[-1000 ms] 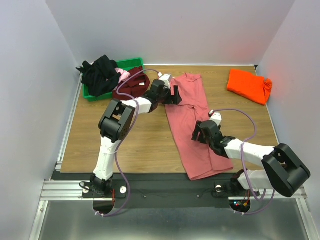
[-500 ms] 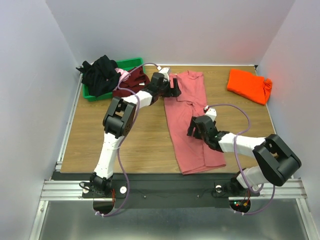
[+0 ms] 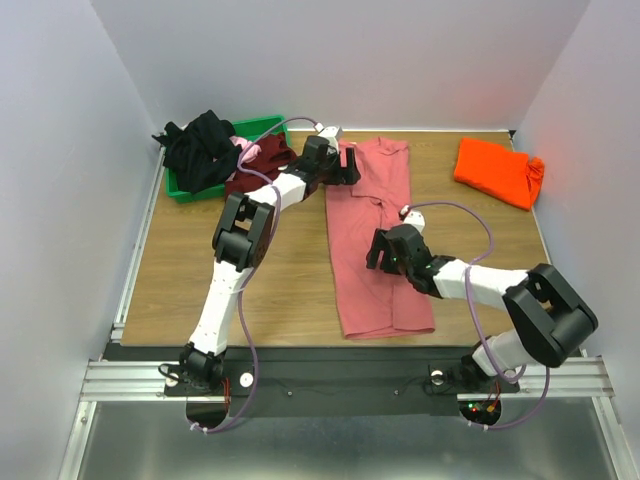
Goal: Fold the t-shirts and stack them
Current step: Fold the tshirt
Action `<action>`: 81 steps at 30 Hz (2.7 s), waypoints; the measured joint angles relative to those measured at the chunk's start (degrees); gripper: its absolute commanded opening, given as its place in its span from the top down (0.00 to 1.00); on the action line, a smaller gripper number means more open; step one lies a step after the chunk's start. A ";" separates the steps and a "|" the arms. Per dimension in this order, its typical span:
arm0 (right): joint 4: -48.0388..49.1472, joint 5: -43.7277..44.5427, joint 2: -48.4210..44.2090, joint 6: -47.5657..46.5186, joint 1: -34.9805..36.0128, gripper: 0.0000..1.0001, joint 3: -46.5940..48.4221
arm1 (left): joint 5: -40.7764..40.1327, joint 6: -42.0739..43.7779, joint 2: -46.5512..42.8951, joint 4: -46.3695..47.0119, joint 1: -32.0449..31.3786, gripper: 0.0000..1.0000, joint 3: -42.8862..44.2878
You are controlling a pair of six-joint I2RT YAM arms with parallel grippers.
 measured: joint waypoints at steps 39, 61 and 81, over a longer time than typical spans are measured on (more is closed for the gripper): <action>6.03 -1.18 1.55 0.13 0.26 0.18 -1.81 | 3.34 1.16 -8.24 10.69 -4.09 0.05 -17.51; -9.99 2.51 -25.03 0.37 2.19 0.12 -9.57 | -16.72 1.97 -51.10 27.63 -15.50 0.05 -59.71; -40.68 -1.88 -26.10 15.13 2.14 0.23 -7.13 | -29.46 -13.55 -72.63 22.86 -25.70 0.05 -91.47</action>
